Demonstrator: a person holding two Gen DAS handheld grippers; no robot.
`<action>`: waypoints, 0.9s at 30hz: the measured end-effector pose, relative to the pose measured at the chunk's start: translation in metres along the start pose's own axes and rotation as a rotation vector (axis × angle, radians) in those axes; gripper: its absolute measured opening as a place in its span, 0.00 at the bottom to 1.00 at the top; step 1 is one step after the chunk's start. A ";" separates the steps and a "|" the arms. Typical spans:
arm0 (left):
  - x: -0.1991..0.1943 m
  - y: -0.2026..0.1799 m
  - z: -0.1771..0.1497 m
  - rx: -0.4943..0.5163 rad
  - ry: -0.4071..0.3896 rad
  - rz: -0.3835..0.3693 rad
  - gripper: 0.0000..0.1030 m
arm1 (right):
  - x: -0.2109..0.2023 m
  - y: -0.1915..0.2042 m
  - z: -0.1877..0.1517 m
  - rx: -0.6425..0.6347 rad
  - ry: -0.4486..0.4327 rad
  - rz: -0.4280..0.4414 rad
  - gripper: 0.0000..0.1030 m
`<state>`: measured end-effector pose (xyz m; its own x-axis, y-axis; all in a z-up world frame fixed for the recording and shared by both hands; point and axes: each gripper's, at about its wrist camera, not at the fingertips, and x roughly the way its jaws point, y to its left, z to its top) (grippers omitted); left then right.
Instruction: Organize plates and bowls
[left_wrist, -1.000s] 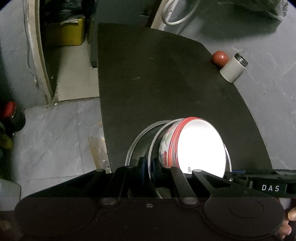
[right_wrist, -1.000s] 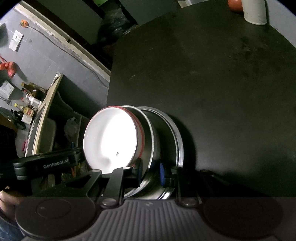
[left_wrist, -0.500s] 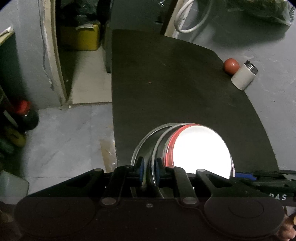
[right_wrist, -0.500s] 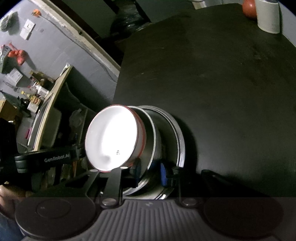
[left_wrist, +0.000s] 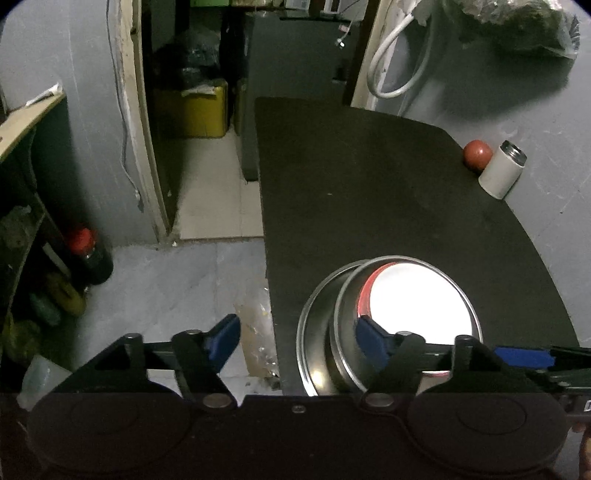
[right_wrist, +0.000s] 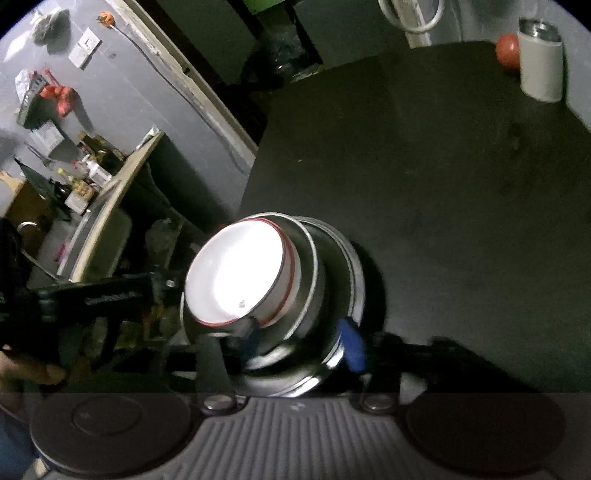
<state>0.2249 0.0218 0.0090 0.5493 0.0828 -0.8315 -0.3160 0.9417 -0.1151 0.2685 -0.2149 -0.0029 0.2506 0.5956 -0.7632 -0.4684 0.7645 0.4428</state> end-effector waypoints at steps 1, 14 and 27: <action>-0.003 0.001 -0.002 0.006 -0.010 0.002 0.79 | -0.003 0.001 -0.003 0.005 -0.015 0.002 0.67; -0.065 0.005 -0.061 0.132 -0.129 -0.142 0.98 | -0.060 0.045 -0.078 0.062 -0.219 -0.123 0.92; -0.093 0.020 -0.116 0.195 -0.168 -0.216 0.99 | -0.092 0.074 -0.149 0.072 -0.305 -0.259 1.00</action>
<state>0.0776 -0.0046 0.0208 0.7126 -0.0884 -0.6960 -0.0334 0.9866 -0.1595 0.0843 -0.2498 0.0297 0.5976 0.4186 -0.6838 -0.2992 0.9077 0.2942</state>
